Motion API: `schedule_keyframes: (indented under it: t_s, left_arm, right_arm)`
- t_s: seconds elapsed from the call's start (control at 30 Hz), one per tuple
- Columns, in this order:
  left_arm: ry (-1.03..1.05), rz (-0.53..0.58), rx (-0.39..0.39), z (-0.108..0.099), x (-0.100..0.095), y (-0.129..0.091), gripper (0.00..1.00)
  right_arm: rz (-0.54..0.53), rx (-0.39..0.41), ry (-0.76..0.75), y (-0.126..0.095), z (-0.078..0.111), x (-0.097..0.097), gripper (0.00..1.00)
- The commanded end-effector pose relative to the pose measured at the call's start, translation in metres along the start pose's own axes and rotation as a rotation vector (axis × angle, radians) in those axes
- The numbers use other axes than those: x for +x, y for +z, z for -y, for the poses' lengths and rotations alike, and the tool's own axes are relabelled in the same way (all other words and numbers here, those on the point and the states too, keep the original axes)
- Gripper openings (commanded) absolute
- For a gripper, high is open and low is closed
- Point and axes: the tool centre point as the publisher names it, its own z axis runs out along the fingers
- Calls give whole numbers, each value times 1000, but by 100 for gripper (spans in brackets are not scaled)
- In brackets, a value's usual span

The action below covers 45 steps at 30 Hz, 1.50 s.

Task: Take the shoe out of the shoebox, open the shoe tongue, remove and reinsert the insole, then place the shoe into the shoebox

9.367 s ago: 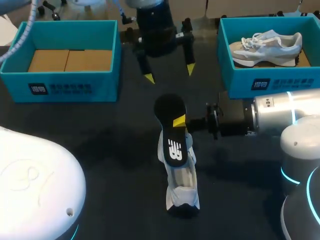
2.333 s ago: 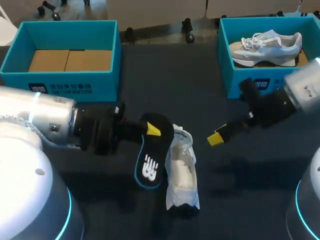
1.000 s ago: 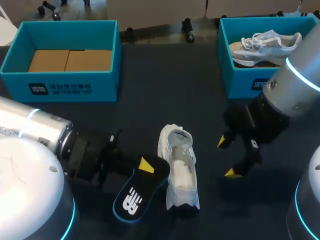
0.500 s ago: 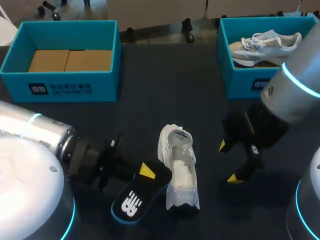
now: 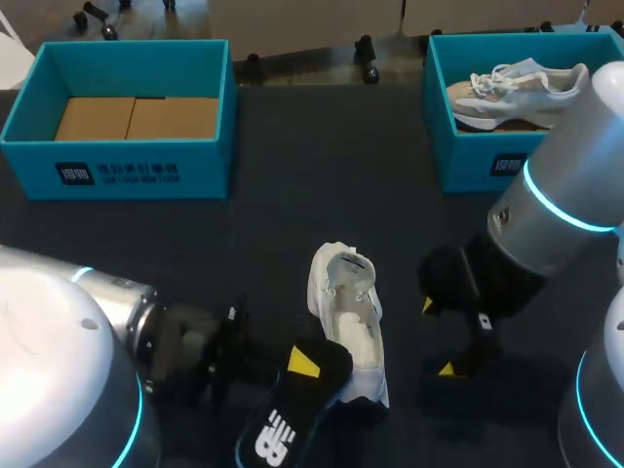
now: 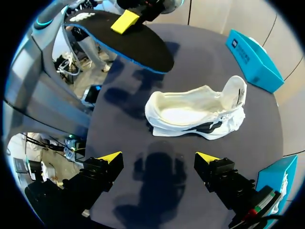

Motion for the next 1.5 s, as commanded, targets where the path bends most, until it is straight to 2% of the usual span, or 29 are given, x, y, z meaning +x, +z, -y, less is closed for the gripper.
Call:
schedule_keyframes:
  t_s: [0.03,0.4,0.57,0.83,1.5]
  left_arm:
    - [-8,33,-28,4,6,16,0]
    - [-21,35,-20,3,8,18,0]
    - [-51,52,8,0,5,23,0]
    - [-62,83,28,-1,3,23,0]
    - [-133,149,81,-4,-3,24,0]
  right_arm:
    - [-12,-10,9,13,-2,-5,100]
    - [-12,-10,9,13,-2,-5,100]
    - [10,-18,-17,22,-3,-8,100]
    - [1,21,-11,31,-4,-10,100]
    - [-27,35,32,65,10,-33,100]
